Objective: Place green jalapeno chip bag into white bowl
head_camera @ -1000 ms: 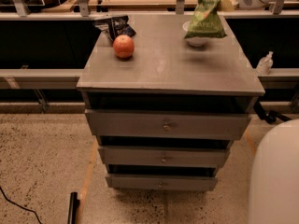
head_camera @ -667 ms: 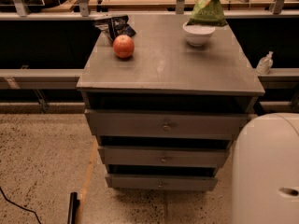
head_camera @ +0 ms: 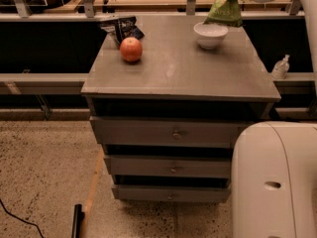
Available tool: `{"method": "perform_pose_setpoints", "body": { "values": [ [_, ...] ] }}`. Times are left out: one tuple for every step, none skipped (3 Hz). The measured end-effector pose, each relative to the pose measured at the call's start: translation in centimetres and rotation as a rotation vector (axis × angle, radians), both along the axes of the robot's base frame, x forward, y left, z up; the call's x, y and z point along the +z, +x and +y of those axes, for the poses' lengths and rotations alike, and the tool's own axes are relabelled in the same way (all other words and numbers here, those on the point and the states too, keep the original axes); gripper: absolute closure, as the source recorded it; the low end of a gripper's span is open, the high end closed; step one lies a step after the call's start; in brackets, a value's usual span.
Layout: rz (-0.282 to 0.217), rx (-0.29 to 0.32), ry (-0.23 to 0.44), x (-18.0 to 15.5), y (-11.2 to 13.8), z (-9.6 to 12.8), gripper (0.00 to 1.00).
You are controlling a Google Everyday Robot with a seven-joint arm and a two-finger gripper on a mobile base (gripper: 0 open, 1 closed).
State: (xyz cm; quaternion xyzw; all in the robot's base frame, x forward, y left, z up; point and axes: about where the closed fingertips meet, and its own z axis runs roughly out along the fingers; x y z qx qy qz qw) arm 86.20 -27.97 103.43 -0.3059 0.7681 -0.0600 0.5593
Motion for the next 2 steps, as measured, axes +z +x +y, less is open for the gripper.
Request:
{"method": "perform_pose_setpoints", "body": {
  "values": [
    [0.033,-0.012,0.01,-2.5,0.8,-0.4,1.0],
    [0.062,0.005,-0.003,-4.1,1.3,0.4,0.82]
  ]
}}
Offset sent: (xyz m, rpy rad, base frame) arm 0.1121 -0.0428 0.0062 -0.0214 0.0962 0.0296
